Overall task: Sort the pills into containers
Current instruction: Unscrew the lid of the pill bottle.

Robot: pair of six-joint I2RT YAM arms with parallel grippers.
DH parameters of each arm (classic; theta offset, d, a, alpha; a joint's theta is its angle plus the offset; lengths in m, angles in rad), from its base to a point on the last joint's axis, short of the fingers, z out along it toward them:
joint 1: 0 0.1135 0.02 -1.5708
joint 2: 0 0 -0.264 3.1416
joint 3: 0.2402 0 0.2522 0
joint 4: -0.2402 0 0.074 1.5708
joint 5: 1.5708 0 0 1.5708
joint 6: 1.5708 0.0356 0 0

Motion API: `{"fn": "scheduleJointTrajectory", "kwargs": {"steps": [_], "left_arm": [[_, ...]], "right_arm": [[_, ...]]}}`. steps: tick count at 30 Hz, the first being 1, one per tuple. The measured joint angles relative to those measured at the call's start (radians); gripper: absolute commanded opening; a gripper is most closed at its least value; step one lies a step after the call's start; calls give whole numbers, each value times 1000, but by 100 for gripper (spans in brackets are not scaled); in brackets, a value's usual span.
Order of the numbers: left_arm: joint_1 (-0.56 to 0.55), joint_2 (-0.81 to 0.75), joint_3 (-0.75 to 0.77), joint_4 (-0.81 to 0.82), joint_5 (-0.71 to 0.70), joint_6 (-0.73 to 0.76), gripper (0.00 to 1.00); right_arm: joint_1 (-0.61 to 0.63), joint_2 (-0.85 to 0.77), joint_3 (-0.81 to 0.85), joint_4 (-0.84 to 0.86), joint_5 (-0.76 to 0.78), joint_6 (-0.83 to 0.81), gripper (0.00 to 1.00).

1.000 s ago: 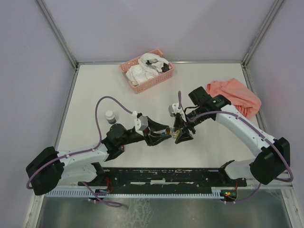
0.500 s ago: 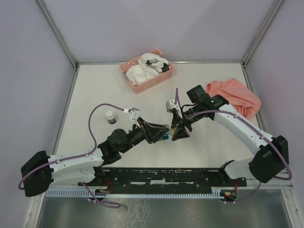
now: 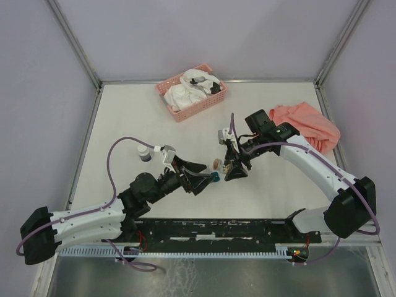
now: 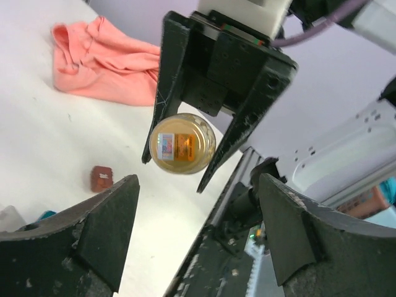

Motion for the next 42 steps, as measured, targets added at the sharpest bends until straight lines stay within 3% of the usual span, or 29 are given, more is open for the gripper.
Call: {"fn": "scheduleJointTrajectory", "kwargs": {"steps": [4, 10, 16, 23, 35, 42], "left_arm": [[-3, -138, -78, -5, 50, 164, 100], [-4, -250, -239, 123, 145, 496, 99], [28, -159, -186, 178, 325, 715, 99], [170, 69, -20, 217, 582, 733, 100], [188, 200, 38, 240, 653, 728, 95], [188, 225, 43, 257, 631, 723, 81]], "right_arm": [[0, 0, 0, -8, -4, -17, 2], [0, 0, 0, -42, -21, -73, 2], [0, -1, 0, -57, -34, -122, 2], [0, -2, 0, -85, -37, -158, 2], [0, -8, 0, -94, -49, -169, 2], [0, -8, 0, -94, -52, -173, 2]]}}
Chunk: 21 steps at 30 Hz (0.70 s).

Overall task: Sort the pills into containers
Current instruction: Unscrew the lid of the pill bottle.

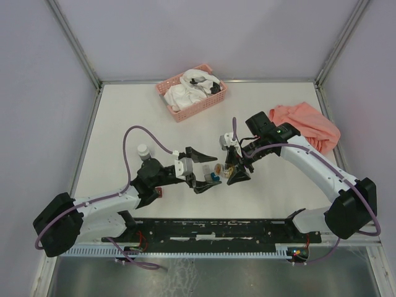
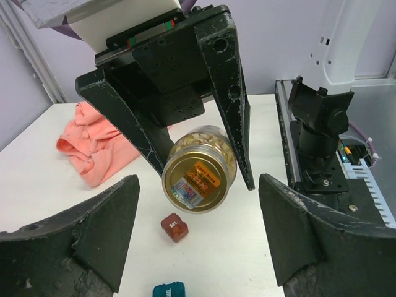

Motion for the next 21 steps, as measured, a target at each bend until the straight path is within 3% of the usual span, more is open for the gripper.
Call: {"fn": "scheduleJointTrajectory", "kwargs": {"steps": [9, 14, 18, 21], "left_arm": [[0, 19, 15, 5, -5, -19, 60], [0, 31, 17, 8, -3, -37, 26], [0, 31, 18, 8, -5, -71, 6], [1, 31, 18, 13, -18, -135, 3]], "right_arm": [[0, 0, 0, 0, 0, -3, 2], [0, 0, 0, 0, 0, -4, 2], [0, 0, 0, -2, -2, -4, 2], [0, 0, 0, 0, -2, 4, 2]]}}
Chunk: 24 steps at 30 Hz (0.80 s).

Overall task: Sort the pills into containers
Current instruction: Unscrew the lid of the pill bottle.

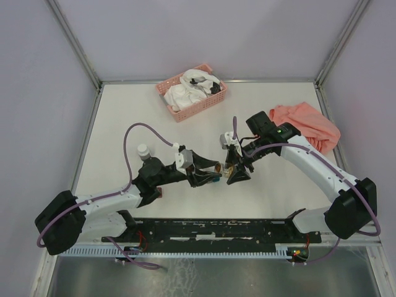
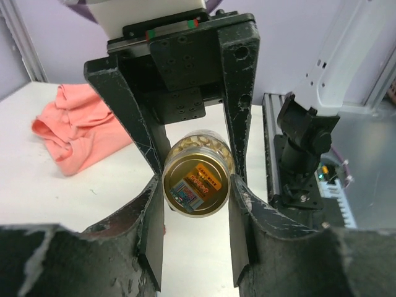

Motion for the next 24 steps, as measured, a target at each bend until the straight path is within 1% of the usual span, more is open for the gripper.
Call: {"fn": "scheduleJointTrajectory", "kwargs": {"steps": [4, 6, 10, 14, 18, 24], "left_arm": [[-1, -8, -20, 24, -81, -167, 3], [-13, -34, -35, 9, -158, -280, 3], [-70, -100, -35, -110, -342, -453, 3], [-113, -139, -9, -247, -510, -568, 3], [-122, -143, 8, -312, -587, -666, 4], [-126, -135, 38, -406, -652, -885, 4]], "right_arm": [[0, 0, 0, 26, 4, 50, 2], [2, 3, 0, 50, 10, 89, 2], [5, 13, 0, 89, 16, 150, 2], [9, 34, 0, 111, 22, 191, 2], [9, 51, 0, 139, 35, 216, 2], [8, 58, 0, 156, 62, 241, 2]]}}
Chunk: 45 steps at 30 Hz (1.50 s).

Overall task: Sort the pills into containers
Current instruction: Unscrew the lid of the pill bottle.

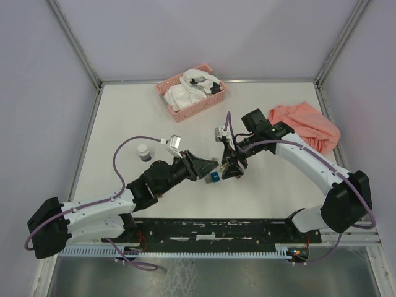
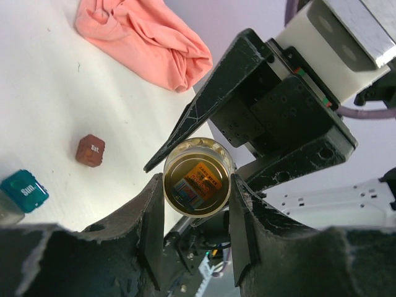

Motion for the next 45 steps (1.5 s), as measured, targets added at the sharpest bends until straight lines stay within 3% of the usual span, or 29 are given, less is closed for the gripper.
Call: {"fn": "scheduleJointTrajectory", "kwargs": {"steps": [2, 7, 13, 19, 28, 30, 32, 36, 40, 45], "left_arm": [[0, 11, 8, -18, -9, -54, 6], [0, 23, 22, -42, -16, -97, 22], [0, 23, 22, -42, -16, -94, 61], [0, 20, 20, -38, -14, -77, 82], [0, -106, -71, -49, 41, 84, 83], [0, -167, -122, -37, 97, 193, 87], [0, -229, -179, 11, 163, 333, 99], [0, -307, -268, 143, 233, 631, 99], [58, -248, -249, 238, 345, 810, 100], [206, -20, -126, 376, 600, 827, 98]], "right_arm": [[-2, 0, -1, 0, 11, 3, 2], [-6, 0, -2, 0, 25, 7, 2], [-6, 0, -2, 0, 25, 7, 2], [-7, 0, -2, 0, 26, 2, 2], [-8, -7, -2, -10, 8, -21, 2], [-9, -11, -2, -23, 2, -34, 2], [-11, -16, -2, -38, -12, -56, 2], [-11, -27, -2, -74, -37, -113, 2], [-11, -45, -2, -105, -48, -164, 2], [-11, -60, -2, -125, -63, -205, 2]]}}
